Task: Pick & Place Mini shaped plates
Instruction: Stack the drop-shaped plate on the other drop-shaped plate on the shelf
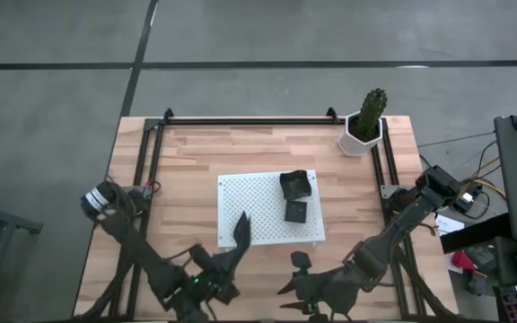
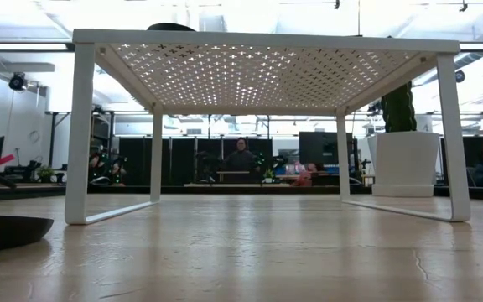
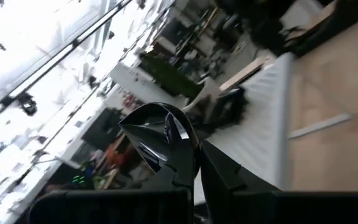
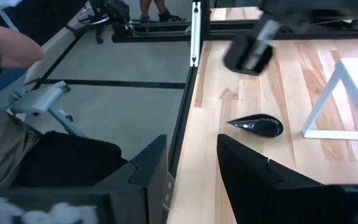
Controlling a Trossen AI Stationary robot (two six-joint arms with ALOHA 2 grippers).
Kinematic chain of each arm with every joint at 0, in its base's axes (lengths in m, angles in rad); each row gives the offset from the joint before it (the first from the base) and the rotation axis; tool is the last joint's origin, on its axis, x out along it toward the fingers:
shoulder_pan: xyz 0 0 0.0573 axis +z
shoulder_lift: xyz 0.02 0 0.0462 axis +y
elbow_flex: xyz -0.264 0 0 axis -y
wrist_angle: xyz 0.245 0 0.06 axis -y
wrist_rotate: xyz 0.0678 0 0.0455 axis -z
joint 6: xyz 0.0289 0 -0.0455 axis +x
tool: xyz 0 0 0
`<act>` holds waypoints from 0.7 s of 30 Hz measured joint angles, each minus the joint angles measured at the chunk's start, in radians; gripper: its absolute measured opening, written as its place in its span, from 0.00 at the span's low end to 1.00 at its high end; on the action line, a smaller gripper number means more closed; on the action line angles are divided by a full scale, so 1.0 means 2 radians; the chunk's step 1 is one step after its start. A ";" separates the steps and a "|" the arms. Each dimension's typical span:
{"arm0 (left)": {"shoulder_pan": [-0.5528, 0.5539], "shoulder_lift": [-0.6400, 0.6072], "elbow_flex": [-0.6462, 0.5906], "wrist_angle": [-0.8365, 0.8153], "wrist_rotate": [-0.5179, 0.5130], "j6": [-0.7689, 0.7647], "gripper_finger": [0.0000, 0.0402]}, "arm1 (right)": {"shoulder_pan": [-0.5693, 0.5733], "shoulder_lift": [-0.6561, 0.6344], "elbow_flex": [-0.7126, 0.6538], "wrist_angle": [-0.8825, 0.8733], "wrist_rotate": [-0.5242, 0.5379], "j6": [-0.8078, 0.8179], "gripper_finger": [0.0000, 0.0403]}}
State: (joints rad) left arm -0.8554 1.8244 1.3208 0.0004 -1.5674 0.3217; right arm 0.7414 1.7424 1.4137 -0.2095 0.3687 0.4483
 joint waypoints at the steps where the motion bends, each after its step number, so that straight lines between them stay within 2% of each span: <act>1: -0.006 0.003 -0.004 0.000 0.004 -0.011 0.03 | 0.000 0.000 -0.003 0.002 0.000 0.000 0.33; 3: -0.019 0.009 -0.008 0.000 0.017 -0.029 0.03 | -0.001 0.000 -0.008 0.006 0.000 0.000 0.32; 5: -0.031 0.016 -0.009 -0.002 0.053 -0.066 0.03 | -0.001 0.000 -0.010 0.007 0.000 0.003 0.31; 8: -0.045 0.018 -0.008 -0.052 0.169 -0.172 0.03 | -0.001 0.000 -0.011 0.011 0.000 0.008 0.31; 10: -0.047 0.021 -0.008 -0.094 0.265 -0.264 0.03 | -0.001 0.000 -0.010 0.018 0.000 0.007 0.31; 12: -0.046 0.026 -0.010 -0.109 0.326 -0.322 0.03 | -0.001 0.000 -0.010 0.030 0.000 0.003 0.32; 17: -0.055 0.033 -0.011 -0.142 0.372 -0.383 0.03 | -0.002 0.000 -0.010 0.039 0.001 -0.003 0.34; 21: -0.072 0.024 0.001 -0.226 0.425 -0.463 0.03 | -0.003 0.000 -0.010 0.040 0.001 -0.003 0.34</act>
State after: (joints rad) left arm -0.9991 1.8725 1.3222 -0.4519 -0.7171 -0.6043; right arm 0.7361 1.7428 1.3930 -0.1295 0.3698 0.4417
